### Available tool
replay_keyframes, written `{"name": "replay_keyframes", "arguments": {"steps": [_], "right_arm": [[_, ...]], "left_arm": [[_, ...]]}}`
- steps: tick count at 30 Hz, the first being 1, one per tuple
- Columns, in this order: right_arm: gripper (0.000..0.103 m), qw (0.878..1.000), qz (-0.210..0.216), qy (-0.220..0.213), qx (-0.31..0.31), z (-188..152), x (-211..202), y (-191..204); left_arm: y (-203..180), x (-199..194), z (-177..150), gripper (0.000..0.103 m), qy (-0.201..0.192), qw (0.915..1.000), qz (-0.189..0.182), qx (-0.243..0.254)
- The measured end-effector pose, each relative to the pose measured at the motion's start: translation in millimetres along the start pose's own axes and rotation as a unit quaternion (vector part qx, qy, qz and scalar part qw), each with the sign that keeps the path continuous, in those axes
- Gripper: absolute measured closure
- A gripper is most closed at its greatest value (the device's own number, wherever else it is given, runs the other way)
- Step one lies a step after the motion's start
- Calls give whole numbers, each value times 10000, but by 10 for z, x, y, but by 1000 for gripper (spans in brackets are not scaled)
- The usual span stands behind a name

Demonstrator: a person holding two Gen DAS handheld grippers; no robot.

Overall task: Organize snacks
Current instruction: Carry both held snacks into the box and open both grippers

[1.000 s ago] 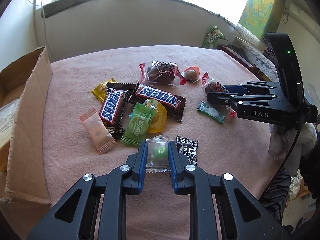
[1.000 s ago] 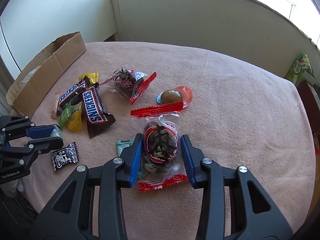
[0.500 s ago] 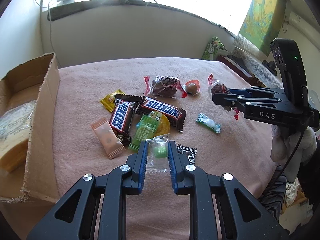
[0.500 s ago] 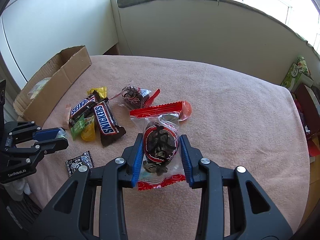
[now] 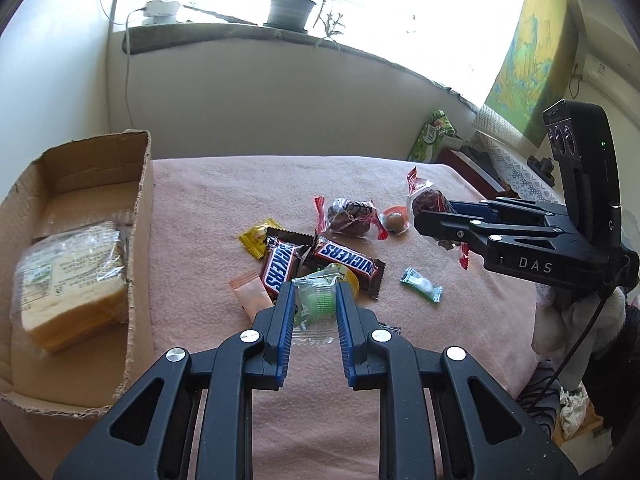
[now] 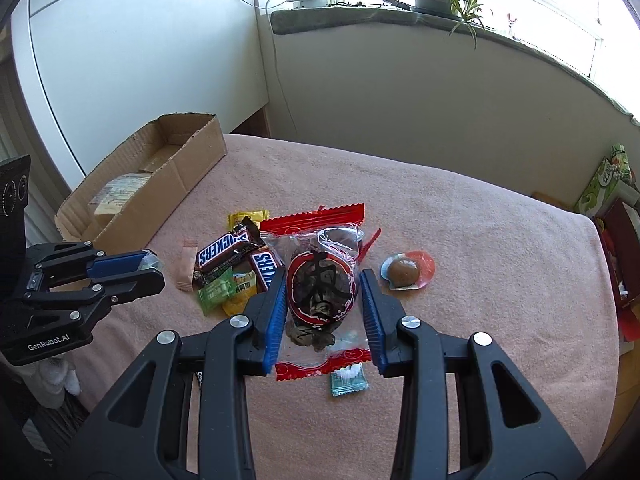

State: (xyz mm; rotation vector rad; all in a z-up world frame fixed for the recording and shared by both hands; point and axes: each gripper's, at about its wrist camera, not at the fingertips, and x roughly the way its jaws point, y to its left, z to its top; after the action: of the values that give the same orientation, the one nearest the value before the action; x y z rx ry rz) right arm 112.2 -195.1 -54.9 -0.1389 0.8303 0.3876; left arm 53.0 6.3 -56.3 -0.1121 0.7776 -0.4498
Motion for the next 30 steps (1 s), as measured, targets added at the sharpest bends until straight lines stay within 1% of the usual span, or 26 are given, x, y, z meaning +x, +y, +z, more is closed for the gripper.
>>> {"name": "replay_keyframes", "arguments": {"steps": [6, 12, 20, 25, 30], "right_arm": [[67, 9997, 130, -117, -181, 209, 43, 236], [67, 9986, 333, -230, -341, 455, 135, 509], [67, 9962, 661, -252, -515, 763, 344, 871], [67, 9942, 814, -234, -658, 908, 488, 1106], [66, 9921, 926, -191, -821, 1039, 675, 1368]], "left_arm": [[196, -144, 68, 84, -252, 9993, 117, -238], [454, -301, 163, 84, -540, 9968, 279, -523], [769, -425, 255, 84, -771, 9914, 632, -852], [993, -568, 282, 84, -974, 9860, 848, -1055], [1196, -606, 302, 84, -1028, 9812, 1045, -1255]]}}
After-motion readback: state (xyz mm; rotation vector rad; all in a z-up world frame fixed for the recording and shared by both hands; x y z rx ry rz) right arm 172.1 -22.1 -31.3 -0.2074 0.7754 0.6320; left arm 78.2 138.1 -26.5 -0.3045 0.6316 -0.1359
